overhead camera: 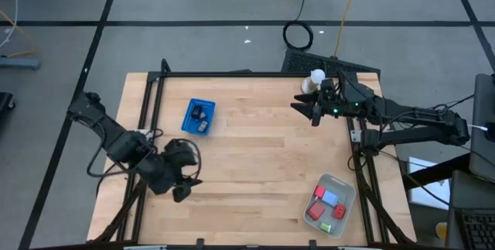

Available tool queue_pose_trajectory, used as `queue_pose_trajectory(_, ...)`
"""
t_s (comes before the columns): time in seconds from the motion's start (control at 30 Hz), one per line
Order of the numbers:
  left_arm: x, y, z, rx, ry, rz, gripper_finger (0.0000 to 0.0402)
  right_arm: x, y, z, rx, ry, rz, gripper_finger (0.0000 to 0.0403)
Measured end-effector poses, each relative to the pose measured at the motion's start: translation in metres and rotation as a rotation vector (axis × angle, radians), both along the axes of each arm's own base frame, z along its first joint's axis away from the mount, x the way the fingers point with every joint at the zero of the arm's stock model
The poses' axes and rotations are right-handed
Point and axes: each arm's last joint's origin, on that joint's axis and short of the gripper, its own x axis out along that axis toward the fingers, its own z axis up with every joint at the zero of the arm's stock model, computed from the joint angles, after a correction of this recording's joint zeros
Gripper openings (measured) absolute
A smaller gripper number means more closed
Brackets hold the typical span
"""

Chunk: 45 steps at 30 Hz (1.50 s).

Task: Pick & Place Office items
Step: Put the violet charger adapter into the white bin

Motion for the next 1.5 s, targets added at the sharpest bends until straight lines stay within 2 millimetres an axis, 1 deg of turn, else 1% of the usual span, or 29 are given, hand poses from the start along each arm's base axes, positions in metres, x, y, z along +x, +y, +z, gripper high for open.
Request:
queue_pose_trajectory(0.07, -0.007, 0.002, -0.004, -0.005, 0.069, 0.059, 0.0293, 0.000, 0.000, 0.000, 0.017, -0.004, -0.002, 0.0251)
queue_pose_trajectory(0.17, -0.015, 0.004, -0.008, 0.022, 0.143, 0.092, 0.0296, 0.000, 0.000, 0.000, 0.033, -0.009, -0.006, 0.0251)
queue_pose_trajectory(0.3, -0.025, 0.002, -0.011, 0.063, 0.193, 0.060, 0.0323, 0.000, 0.000, 0.000, 0.041, -0.011, -0.007, 0.0251)
queue_pose_trajectory(0.4, -0.027, 0.000, -0.011, 0.080, 0.203, 0.016, 0.0346, 0.000, 0.000, 0.000, 0.048, -0.013, -0.008, 0.0251)
queue_pose_trajectory(0.47, -0.028, 0.001, -0.015, 0.091, 0.215, 0.002, 0.0358, 0.000, 0.000, 0.000, 0.050, -0.013, -0.008, 0.0251)
queue_pose_trajectory(0.53, -0.036, 0.007, -0.021, 0.094, 0.221, 0.002, 0.0366, 0.000, 0.000, 0.000, 0.052, -0.014, -0.009, 0.0251)
queue_pose_trajectory(0.63, -0.055, 0.022, -0.031, 0.053, 0.197, 0.011, 0.0371, 0.002, 0.000, -0.001, 0.073, -0.016, -0.013, 0.0251)
queue_pose_trajectory(0.77, -0.082, 0.046, -0.050, -0.071, 0.127, 0.075, 0.0372, 0.005, -0.001, -0.002, 0.110, -0.021, -0.019, 0.0251)
queue_pose_trajectory(0.83, -0.094, 0.055, -0.059, -0.114, 0.120, 0.084, 0.0372, 0.007, -0.001, -0.004, 0.128, -0.015, -0.022, 0.0251)
queue_pose_trajectory(0.97, -0.105, 0.064, -0.071, -0.132, 0.124, 0.071, 0.0372, 0.011, -0.002, -0.007, 0.168, -0.007, -0.030, 0.0251)
queue_pose_trajectory(1.07, -0.105, 0.063, -0.077, -0.134, 0.164, 0.043, 0.0372, 0.014, -0.003, -0.010, 0.193, 0.001, -0.036, 0.0251)
queue_pose_trajectory(1.17, -0.100, 0.057, -0.083, -0.120, 0.217, 0.039, 0.0372, 0.017, -0.003, -0.012, 0.201, 0.011, -0.038, 0.0251)
queue_pose_trajectory(1.5, -0.069, 0.024, -0.119, -0.046, 0.486, -0.025, 0.0372, 0.023, -0.004, -0.017, 0.188, 0.043, -0.037, 0.0251)
